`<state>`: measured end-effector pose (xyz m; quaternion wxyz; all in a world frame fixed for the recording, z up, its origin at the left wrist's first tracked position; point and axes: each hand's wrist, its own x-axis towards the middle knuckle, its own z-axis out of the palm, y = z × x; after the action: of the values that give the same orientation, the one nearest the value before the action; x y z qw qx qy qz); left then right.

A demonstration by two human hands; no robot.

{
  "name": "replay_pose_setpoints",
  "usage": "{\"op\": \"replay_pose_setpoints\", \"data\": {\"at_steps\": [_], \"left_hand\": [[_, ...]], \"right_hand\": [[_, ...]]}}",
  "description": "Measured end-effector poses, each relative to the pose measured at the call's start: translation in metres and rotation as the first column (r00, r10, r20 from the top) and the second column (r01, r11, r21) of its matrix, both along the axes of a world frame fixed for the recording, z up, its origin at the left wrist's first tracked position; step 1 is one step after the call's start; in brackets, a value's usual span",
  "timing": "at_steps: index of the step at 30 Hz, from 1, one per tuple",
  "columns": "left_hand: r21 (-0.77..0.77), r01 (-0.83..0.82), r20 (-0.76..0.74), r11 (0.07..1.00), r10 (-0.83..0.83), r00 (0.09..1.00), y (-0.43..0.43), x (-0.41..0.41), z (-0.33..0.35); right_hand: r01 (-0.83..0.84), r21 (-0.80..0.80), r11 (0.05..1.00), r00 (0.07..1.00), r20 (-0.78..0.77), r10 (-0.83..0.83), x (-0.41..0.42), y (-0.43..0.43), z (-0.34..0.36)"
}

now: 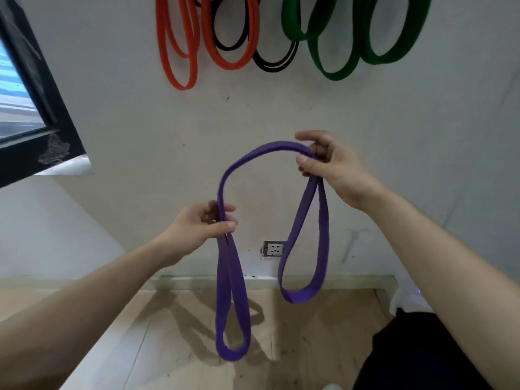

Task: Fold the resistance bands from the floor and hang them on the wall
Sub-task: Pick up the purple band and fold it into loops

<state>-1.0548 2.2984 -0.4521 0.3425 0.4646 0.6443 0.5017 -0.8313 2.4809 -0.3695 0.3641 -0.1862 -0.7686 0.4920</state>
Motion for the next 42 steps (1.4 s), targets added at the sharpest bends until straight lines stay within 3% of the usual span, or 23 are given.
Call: {"op": "replay_pose_setpoints", "data": {"at_steps": [3,6,13,17,21,24,27,33,39,42], "left_hand": [[0.055,-0.03,0.028,0.998,0.029,0.999,0.001,0.001,0.012],[0.126,-0.027,0.04,0.992,0.022,0.999,0.002,0.004,0.024],[0.266,-0.066,0.072,0.962,0.049,0.996,0.003,0.008,0.046],[0.232,-0.047,0.005,0.971,0.047,0.999,0.004,0.013,0.04],[0.222,-0.027,-0.075,0.975,0.045,0.996,0.002,0.017,0.039],[0.234,-0.013,-0.077,0.972,0.032,0.997,-0.002,0.019,0.042],[0.242,-0.004,-0.079,0.97,0.023,0.997,-0.007,0.017,0.043],[0.118,0.034,-0.123,0.992,-0.019,0.992,-0.012,0.009,0.033],[-0.034,0.103,-0.216,0.994,-0.108,0.97,-0.01,0.014,0.015],[-0.028,0.107,-0.213,0.994,-0.111,0.971,-0.009,0.007,0.014]], "right_hand": [[-0.112,0.032,0.993,0.951,0.292,0.098,0.008,0.009,-0.016],[-0.191,0.071,0.979,0.81,0.575,0.116,0.007,0.009,-0.04],[-0.324,-0.023,0.946,0.586,0.78,0.22,-0.01,0.004,-0.103],[-0.324,-0.13,0.937,0.676,0.661,0.326,-0.024,-0.009,-0.097],[-0.315,-0.031,0.949,0.845,0.447,0.295,-0.039,-0.031,-0.073],[-0.309,0.015,0.951,0.921,0.255,0.295,-0.051,-0.046,-0.063],[-0.29,0.068,0.955,0.944,0.184,0.274,-0.06,-0.055,-0.054],[-0.226,0.22,0.949,0.958,0.229,0.175,-0.055,-0.049,-0.033],[-0.103,0.114,0.988,0.99,-0.082,0.113,-0.051,-0.046,-0.022],[-0.045,0.041,0.998,0.982,-0.184,0.052,-0.046,-0.038,-0.019]]}}
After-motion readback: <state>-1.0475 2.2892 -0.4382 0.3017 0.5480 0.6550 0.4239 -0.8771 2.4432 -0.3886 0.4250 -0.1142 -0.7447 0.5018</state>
